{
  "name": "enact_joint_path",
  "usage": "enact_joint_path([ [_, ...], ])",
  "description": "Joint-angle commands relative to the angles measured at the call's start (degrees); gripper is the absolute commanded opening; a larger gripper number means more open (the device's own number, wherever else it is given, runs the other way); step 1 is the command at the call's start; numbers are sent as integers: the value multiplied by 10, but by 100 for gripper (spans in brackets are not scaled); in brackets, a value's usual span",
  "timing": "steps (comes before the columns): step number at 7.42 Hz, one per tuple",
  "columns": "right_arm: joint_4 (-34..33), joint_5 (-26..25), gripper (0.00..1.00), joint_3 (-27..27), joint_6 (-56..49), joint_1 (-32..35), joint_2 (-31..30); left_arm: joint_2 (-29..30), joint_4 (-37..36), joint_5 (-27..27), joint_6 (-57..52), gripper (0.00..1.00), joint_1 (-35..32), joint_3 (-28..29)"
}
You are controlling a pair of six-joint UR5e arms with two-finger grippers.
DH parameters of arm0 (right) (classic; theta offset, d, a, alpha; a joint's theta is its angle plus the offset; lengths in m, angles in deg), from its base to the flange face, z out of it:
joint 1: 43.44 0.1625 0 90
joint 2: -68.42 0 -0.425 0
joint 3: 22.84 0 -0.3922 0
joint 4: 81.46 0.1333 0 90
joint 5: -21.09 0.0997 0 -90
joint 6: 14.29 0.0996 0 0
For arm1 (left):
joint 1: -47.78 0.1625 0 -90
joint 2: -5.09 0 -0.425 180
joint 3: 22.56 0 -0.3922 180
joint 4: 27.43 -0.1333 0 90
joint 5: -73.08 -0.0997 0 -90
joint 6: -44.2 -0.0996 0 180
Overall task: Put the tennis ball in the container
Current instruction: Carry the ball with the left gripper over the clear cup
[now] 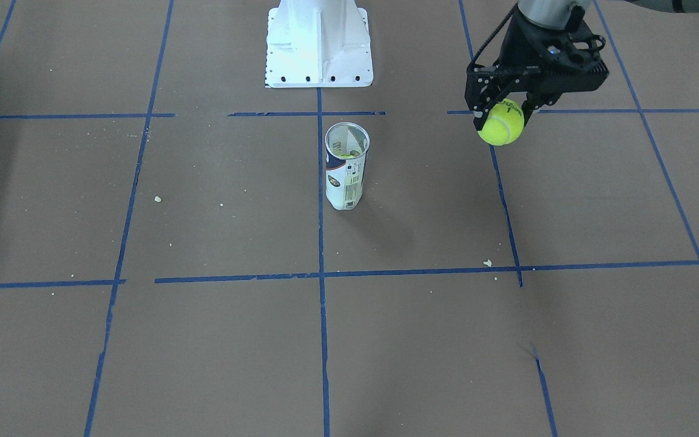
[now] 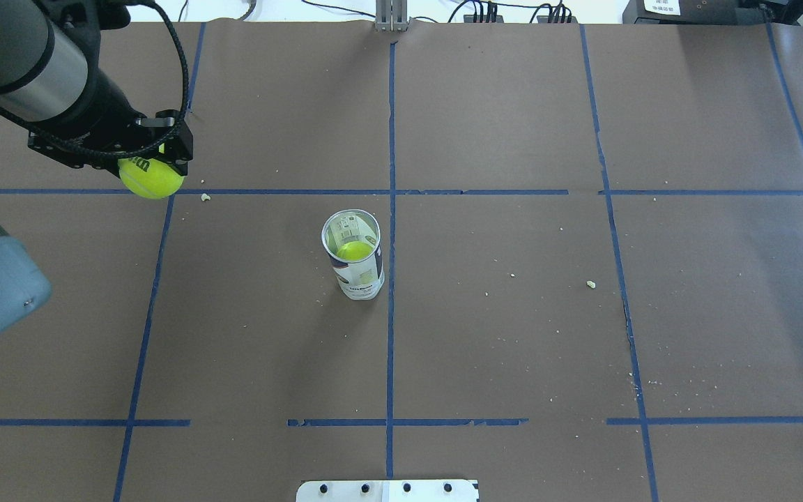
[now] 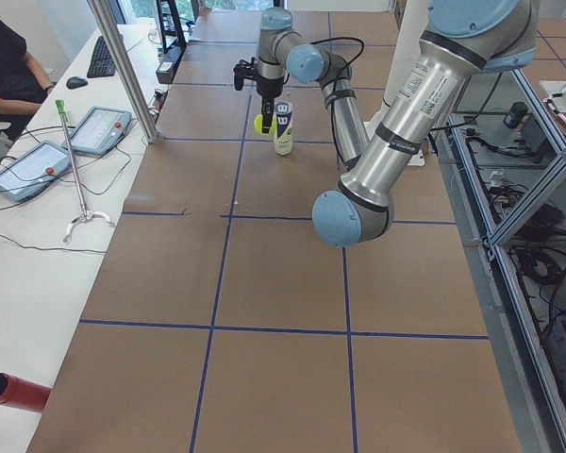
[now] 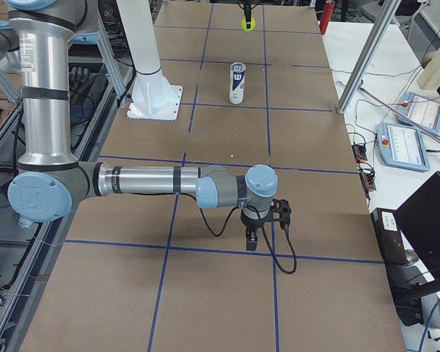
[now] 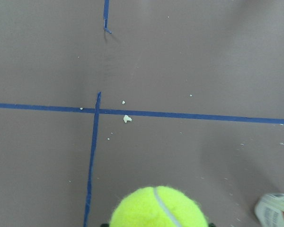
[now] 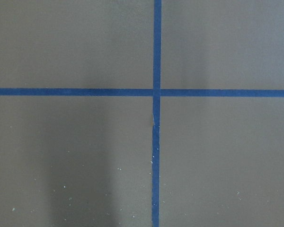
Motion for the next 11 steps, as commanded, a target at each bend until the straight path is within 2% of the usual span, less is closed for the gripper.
enact_joint_path([
  [1,0,0,100,0,0,0,0,88,-29,24,99,0,40,33],
  [3,0,0,100,0,0,0,1,185,-26,22,152,0,90,133],
  [4,0,0,100,0,0,0,0,201,-22,20,165,0,104,152],
  [5,0,0,100,0,0,-1,0,197,14,19,167,0,115,178],
  [8,0,0,100,0,0,0,0,188,49,19,167,0,126,203],
  [11,0,0,100,0,0,0,0,162,75,12,166,0,126,202],
])
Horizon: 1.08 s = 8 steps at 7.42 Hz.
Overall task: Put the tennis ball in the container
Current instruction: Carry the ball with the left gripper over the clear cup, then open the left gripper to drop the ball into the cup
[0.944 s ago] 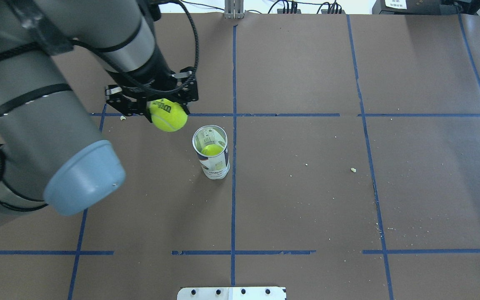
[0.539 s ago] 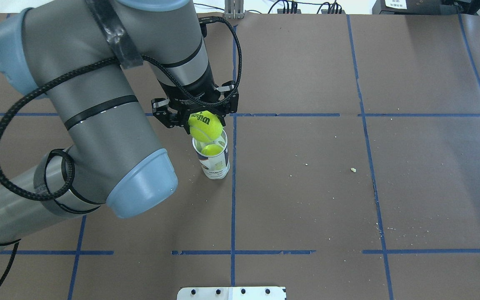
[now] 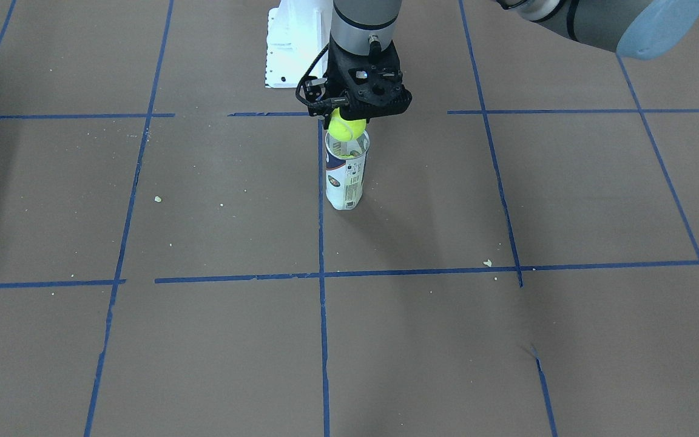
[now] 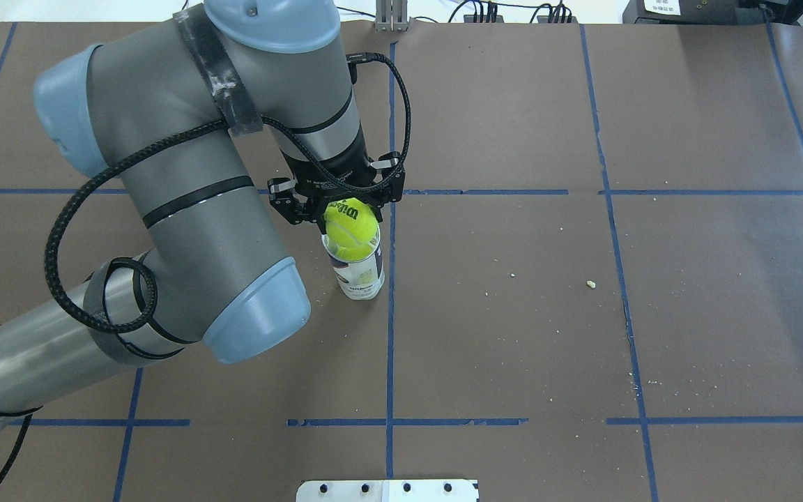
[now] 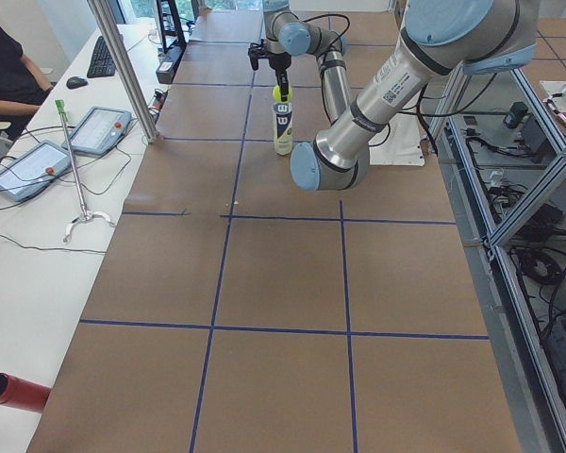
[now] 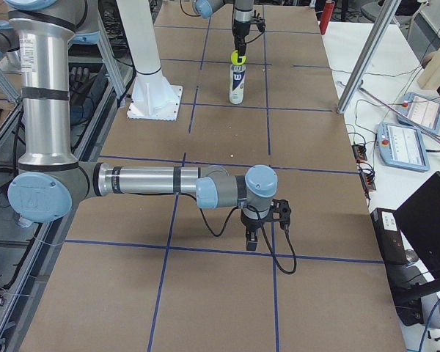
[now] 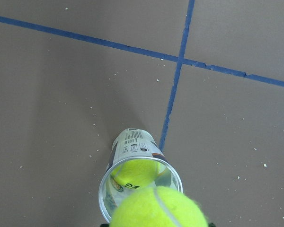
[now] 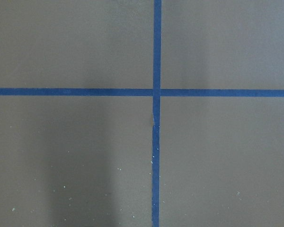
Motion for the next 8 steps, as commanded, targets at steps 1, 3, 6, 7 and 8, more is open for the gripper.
enact_joint_path([
  [1,0,0,100,0,0,0,0,-17,20,-4,-1,0,0,1],
  [3,0,0,100,0,0,-1,0,-16,21,-4,-1,0,0,1],
  [6,0,0,100,0,0,0,0,-29,46,-4,1,100,1,-7],
  [7,0,0,100,0,0,0,0,-29,46,-4,0,100,1,-10],
  [8,0,0,100,0,0,0,0,-31,45,-6,-4,100,0,-28],
])
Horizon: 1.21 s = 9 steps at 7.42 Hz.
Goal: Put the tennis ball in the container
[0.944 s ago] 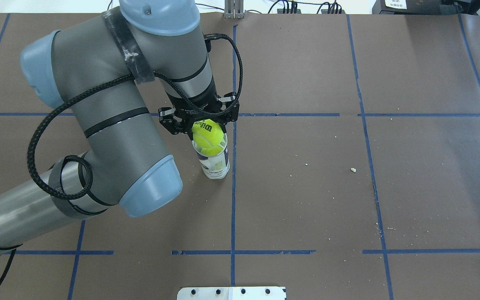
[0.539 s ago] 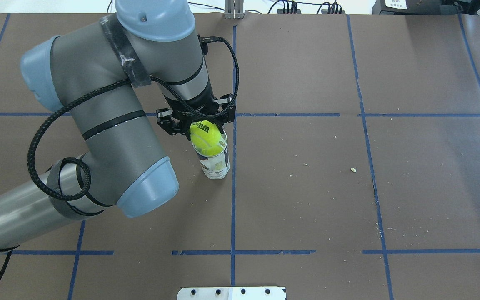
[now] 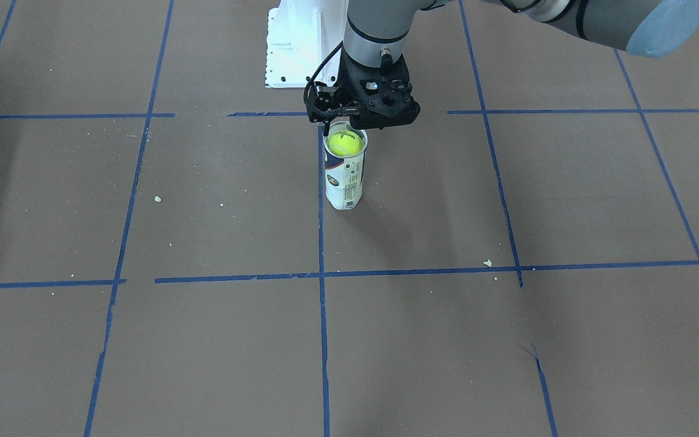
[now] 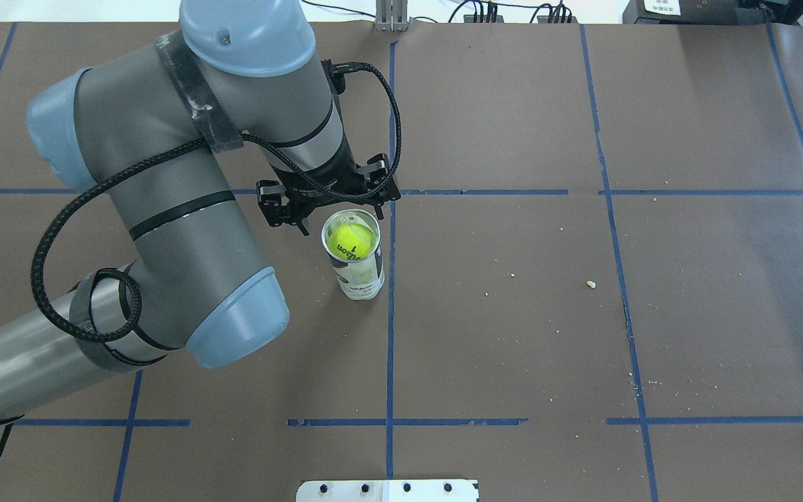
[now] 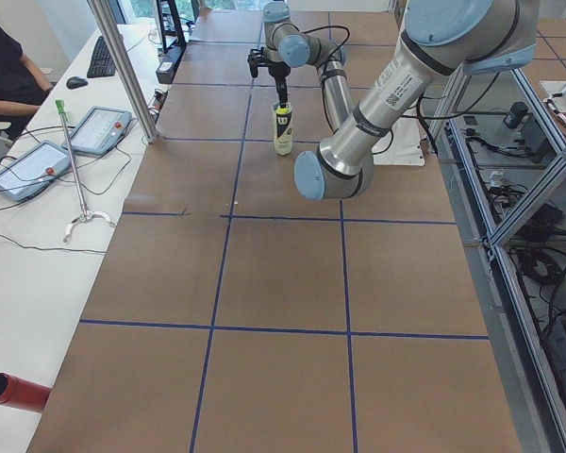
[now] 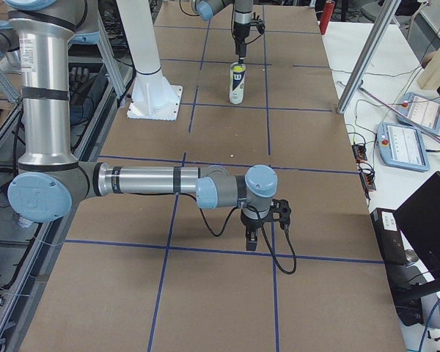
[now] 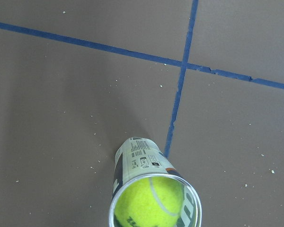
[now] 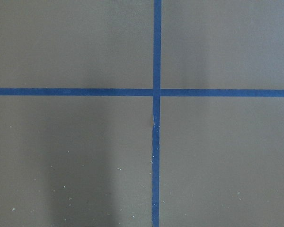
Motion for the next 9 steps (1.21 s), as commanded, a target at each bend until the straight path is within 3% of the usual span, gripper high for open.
enact_joint_path([
  [1,0,0,100,0,0,0,1,-31,-1,-1,-7,100,-6,-65],
  [2,0,0,100,0,0,0,1,-65,1,-1,-65,100,-20,-102],
  [4,0,0,100,0,0,-1,0,-113,9,7,-283,100,-99,-87],
  [5,0,0,100,0,0,0,0,-138,58,23,-404,100,-178,-22],
  [6,0,0,100,0,0,0,0,-185,104,83,-510,100,-241,38],
  [8,0,0,100,0,0,0,0,-283,211,104,-637,100,-371,116],
  [9,0,0,100,0,0,0,0,-331,215,118,-722,100,-406,126],
])
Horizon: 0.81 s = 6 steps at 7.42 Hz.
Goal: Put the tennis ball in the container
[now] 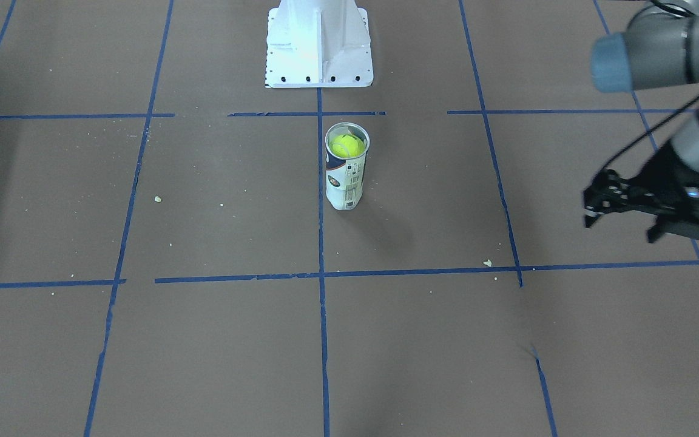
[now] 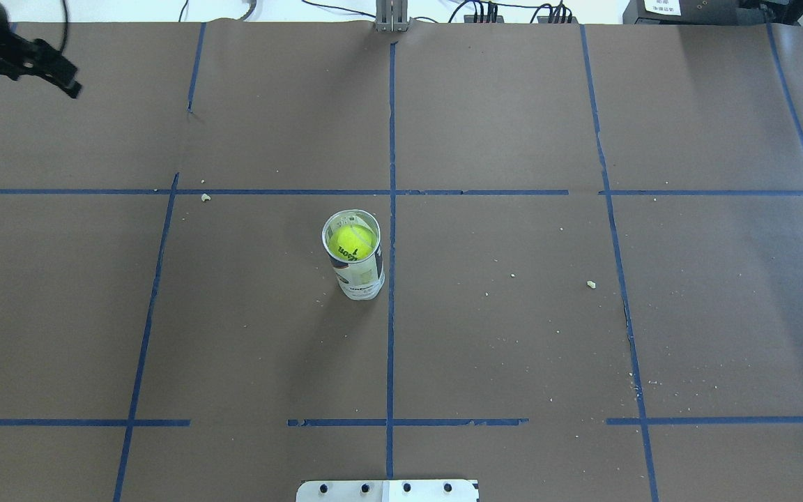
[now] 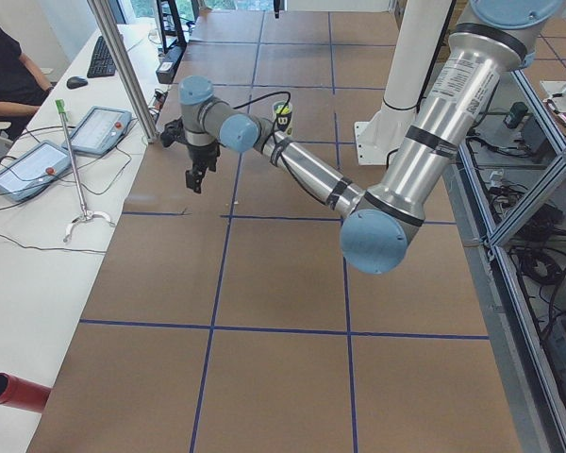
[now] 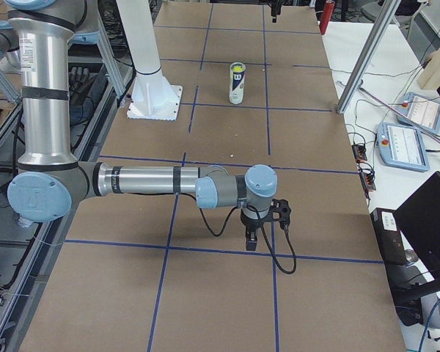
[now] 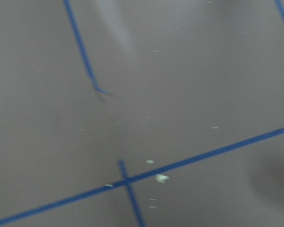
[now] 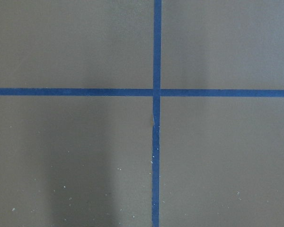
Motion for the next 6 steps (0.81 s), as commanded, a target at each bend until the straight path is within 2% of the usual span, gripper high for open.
enact_joint_path([
  [1,0,0,100,0,0,0,0,-100,24,42,-120,100,-107,28],
  [2,0,0,100,0,0,0,0,-161,27,73,-127,100,-138,24],
  [3,0,0,100,0,0,0,0,-212,23,74,-166,100,-165,17],
  [5,0,0,100,0,0,0,0,-267,25,75,-232,100,-192,22],
  [6,0,0,100,0,0,0,0,-267,22,74,-232,100,-192,23],
])
